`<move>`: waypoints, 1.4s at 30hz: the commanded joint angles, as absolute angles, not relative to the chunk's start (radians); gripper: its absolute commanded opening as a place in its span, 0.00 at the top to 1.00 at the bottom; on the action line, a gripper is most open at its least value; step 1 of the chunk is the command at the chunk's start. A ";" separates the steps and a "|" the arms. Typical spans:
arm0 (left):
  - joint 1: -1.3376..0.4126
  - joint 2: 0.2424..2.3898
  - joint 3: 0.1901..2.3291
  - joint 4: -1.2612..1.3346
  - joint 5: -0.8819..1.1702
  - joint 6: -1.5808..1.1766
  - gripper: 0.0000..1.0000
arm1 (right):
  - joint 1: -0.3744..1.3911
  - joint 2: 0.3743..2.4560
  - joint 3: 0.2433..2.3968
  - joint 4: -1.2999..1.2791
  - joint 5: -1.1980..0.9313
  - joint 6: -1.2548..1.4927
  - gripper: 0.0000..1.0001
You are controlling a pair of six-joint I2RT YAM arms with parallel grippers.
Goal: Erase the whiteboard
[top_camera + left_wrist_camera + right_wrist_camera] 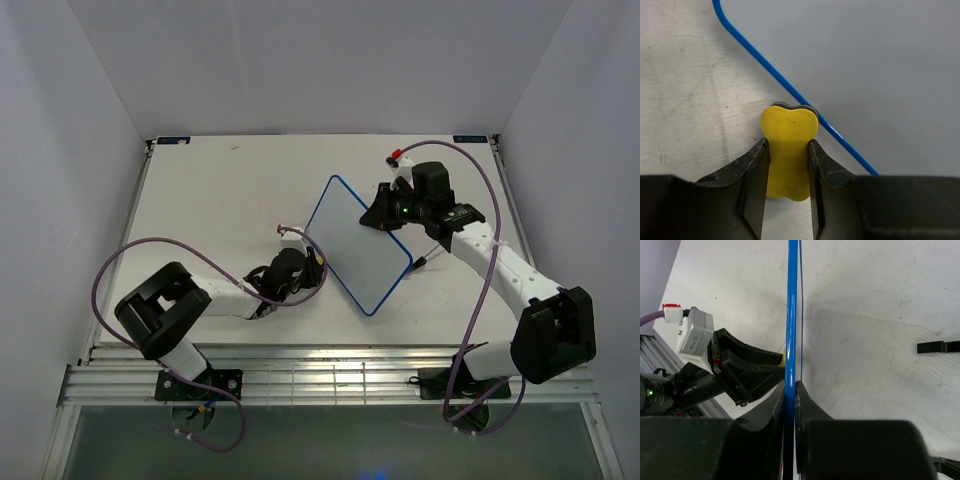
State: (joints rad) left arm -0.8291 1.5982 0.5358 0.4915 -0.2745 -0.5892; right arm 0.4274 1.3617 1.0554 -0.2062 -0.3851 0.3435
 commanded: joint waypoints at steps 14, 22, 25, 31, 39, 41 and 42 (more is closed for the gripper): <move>-0.819 1.608 0.741 -0.001 -0.406 -0.568 0.73 | 0.390 1.339 1.239 -0.362 -0.423 0.202 0.92; -0.819 1.606 0.744 -0.029 -0.411 -0.554 0.72 | 0.336 1.296 1.218 -0.362 -0.466 0.196 0.92; -0.819 1.608 0.742 -0.028 -0.413 -0.554 0.72 | 0.316 1.272 1.210 -0.364 -0.480 0.190 0.92; -0.819 1.601 0.745 -0.035 -0.419 -0.545 0.64 | 0.285 1.224 1.184 -0.364 -0.499 0.172 0.92; -0.821 1.608 0.807 -0.093 -0.390 -0.529 0.02 | 0.262 1.190 1.245 -0.445 -0.379 0.094 0.92; -0.819 1.585 0.811 -0.103 -0.387 -0.529 0.02 | 0.259 1.190 1.270 -0.468 -0.354 0.074 0.92; -0.819 1.574 0.815 -0.116 -0.391 -0.531 0.02 | 0.255 1.192 1.276 -0.472 -0.341 0.066 0.92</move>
State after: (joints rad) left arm -0.8261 1.6215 0.7834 -0.0666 -0.3962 -0.5373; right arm 0.2672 1.2190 1.1927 -0.4839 -0.3790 0.1070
